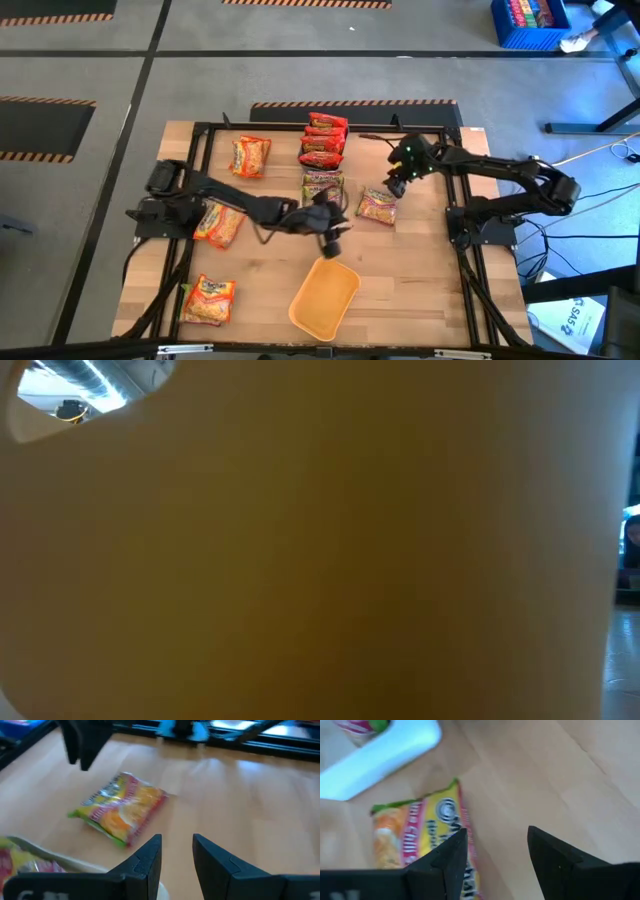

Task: Sort Maruchan noodles
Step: Put the green noodle pack into the white bin

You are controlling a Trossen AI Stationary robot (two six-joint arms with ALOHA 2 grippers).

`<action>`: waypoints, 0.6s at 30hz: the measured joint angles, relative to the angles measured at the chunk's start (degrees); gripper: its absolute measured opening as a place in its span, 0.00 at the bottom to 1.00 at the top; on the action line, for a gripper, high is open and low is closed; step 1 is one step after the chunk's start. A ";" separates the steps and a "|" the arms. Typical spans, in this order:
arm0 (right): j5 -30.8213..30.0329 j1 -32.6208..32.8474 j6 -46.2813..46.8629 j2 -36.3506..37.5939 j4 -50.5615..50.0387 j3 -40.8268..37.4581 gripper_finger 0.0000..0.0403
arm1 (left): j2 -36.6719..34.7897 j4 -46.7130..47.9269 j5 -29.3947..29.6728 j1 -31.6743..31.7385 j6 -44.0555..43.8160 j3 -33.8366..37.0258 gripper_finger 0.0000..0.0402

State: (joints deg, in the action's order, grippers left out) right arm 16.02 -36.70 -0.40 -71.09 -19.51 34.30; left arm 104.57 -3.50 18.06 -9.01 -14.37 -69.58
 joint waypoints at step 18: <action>7.56 -0.71 1.04 -5.79 0.43 0.02 0.94 | 19.36 -0.62 -11.15 6.81 2.94 -17.63 0.26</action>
State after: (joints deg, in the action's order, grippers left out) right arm 23.58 -37.41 0.64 -76.88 -19.08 34.33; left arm 123.93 -4.12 6.91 -2.21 -11.42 -87.22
